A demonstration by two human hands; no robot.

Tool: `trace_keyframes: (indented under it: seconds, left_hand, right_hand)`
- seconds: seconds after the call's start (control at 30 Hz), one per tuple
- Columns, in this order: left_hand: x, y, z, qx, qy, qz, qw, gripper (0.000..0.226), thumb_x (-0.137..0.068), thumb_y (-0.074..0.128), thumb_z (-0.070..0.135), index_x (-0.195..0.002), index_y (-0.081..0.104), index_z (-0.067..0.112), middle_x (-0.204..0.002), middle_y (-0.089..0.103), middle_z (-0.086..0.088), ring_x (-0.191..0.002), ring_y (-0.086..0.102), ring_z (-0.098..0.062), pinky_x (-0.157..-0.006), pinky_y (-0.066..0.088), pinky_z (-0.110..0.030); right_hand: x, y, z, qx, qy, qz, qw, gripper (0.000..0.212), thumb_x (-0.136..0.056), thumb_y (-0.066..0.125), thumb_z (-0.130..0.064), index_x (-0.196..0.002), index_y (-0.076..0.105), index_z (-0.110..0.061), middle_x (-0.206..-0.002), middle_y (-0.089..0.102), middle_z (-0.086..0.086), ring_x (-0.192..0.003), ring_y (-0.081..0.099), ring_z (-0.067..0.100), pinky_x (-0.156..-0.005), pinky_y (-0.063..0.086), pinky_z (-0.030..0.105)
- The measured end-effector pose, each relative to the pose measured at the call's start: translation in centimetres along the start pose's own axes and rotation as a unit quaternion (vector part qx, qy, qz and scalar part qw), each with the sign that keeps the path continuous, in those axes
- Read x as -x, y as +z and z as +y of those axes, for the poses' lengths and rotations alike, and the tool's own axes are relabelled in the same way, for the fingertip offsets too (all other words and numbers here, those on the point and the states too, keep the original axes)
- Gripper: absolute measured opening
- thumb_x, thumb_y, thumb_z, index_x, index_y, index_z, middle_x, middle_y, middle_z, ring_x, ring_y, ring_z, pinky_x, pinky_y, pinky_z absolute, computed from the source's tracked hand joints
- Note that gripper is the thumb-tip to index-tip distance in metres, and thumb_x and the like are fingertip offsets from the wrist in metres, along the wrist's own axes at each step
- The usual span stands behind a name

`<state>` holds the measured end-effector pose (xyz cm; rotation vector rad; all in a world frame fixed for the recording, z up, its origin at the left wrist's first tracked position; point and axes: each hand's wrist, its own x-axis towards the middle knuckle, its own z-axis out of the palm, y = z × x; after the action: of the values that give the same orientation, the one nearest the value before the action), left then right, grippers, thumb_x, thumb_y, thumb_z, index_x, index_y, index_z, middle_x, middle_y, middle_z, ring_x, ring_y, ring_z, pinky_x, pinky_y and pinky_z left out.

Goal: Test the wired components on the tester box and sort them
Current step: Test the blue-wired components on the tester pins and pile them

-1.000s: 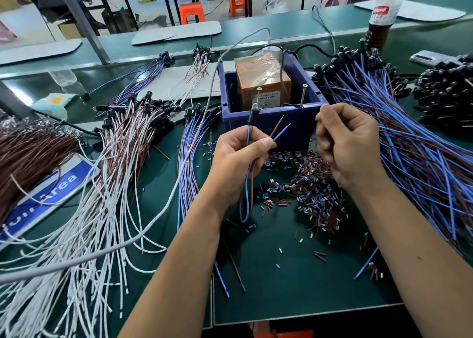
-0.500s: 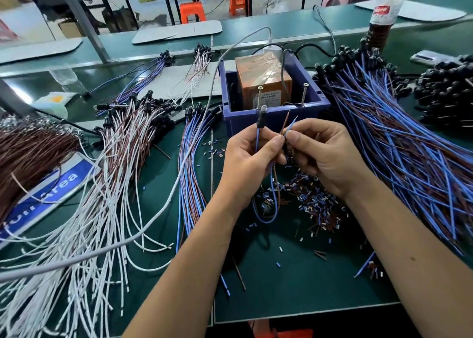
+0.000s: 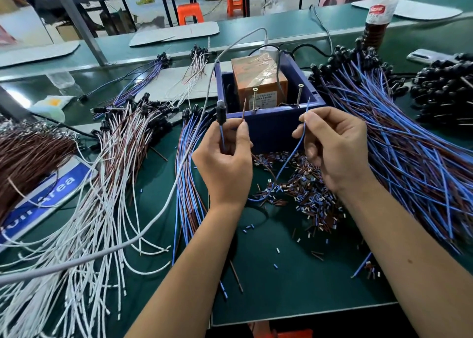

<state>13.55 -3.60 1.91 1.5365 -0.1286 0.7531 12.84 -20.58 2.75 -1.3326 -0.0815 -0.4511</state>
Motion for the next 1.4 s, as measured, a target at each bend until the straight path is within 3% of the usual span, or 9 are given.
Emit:
trace_keyframes:
  seconds: [0.17, 0.3, 0.47, 0.9, 1.13, 1.4]
  left_hand:
    - [-0.47, -0.01, -0.3, -0.035, -0.022, 0.02, 0.999, 0.018, -0.096, 0.07, 0.014, -0.079, 0.07, 0.006, -0.061, 0.065, 0.001, -0.053, 0.056, -0.009, -0.058, 0.047, -0.024]
    - [-0.86, 0.28, -0.3, -0.057, -0.019, 0.035, 0.998, 0.022, -0.095, 0.071, 0.015, -0.076, 0.069, 0.005, -0.062, 0.065, -0.007, -0.057, 0.057, -0.026, -0.058, 0.05, -0.037]
    - [-1.0, 0.68, -0.14, -0.052, -0.031, 0.014, 0.998, 0.02, -0.094, 0.072, 0.015, -0.075, 0.07, 0.01, -0.06, 0.06, 0.004, -0.055, 0.05, -0.01, -0.057, 0.046, -0.032]
    - [-0.89, 0.5, -0.13, -0.022, -0.05, -0.022, 0.998, 0.02, -0.095, 0.073, 0.016, -0.075, 0.068, 0.015, -0.061, 0.061, -0.002, -0.056, 0.052, -0.016, -0.056, 0.046, -0.036]
    - [-0.68, 0.22, 0.28, -0.015, -0.057, -0.03, 0.998, 0.023, -0.095, 0.073, 0.016, -0.073, 0.067, 0.02, -0.06, 0.06, 0.004, -0.055, 0.052, -0.012, -0.054, 0.044, -0.027]
    - [-0.58, 0.1, 0.42, -0.033, -0.048, -0.025, 0.998, 0.019, -0.095, 0.073, 0.016, -0.076, 0.07, 0.01, -0.065, 0.065, -0.013, -0.061, 0.059, -0.035, -0.058, 0.051, -0.04]
  right_hand:
    - [-0.11, 0.28, 0.47, 0.012, 0.008, 0.02, 1.0, 0.016, -0.1, 0.065, -0.011, -0.087, 0.071, -0.006, -0.07, 0.073, 0.007, -0.035, 0.042, 0.009, -0.036, 0.029, 0.016]
    - [-0.59, 0.44, 0.72, 0.0, 0.016, 0.029, 0.999, 0.016, -0.1, 0.066, -0.013, -0.087, 0.072, -0.006, -0.068, 0.071, 0.008, -0.033, 0.039, 0.009, -0.036, 0.028, 0.016]
    - [-0.67, 0.85, 0.83, -0.016, 0.026, 0.019, 0.999, 0.017, -0.1, 0.068, -0.014, -0.085, 0.073, -0.008, -0.064, 0.069, 0.008, -0.032, 0.038, 0.009, -0.035, 0.027, 0.017]
    - [-0.46, 0.65, 0.46, -0.006, 0.03, 0.021, 0.999, 0.017, -0.101, 0.066, -0.011, -0.085, 0.072, -0.007, -0.063, 0.068, 0.006, -0.033, 0.039, 0.009, -0.035, 0.027, 0.017]
    - [-0.39, 0.55, 0.5, -0.001, 0.027, 0.012, 1.0, 0.017, -0.101, 0.066, -0.01, -0.085, 0.072, -0.006, -0.062, 0.068, 0.006, -0.032, 0.039, 0.007, -0.035, 0.028, 0.016]
    - [-0.49, 0.44, 0.52, 0.017, 0.029, 0.017, 0.999, 0.015, -0.098, 0.069, -0.013, -0.086, 0.071, -0.004, -0.065, 0.069, 0.007, -0.033, 0.041, 0.008, -0.035, 0.028, 0.016]
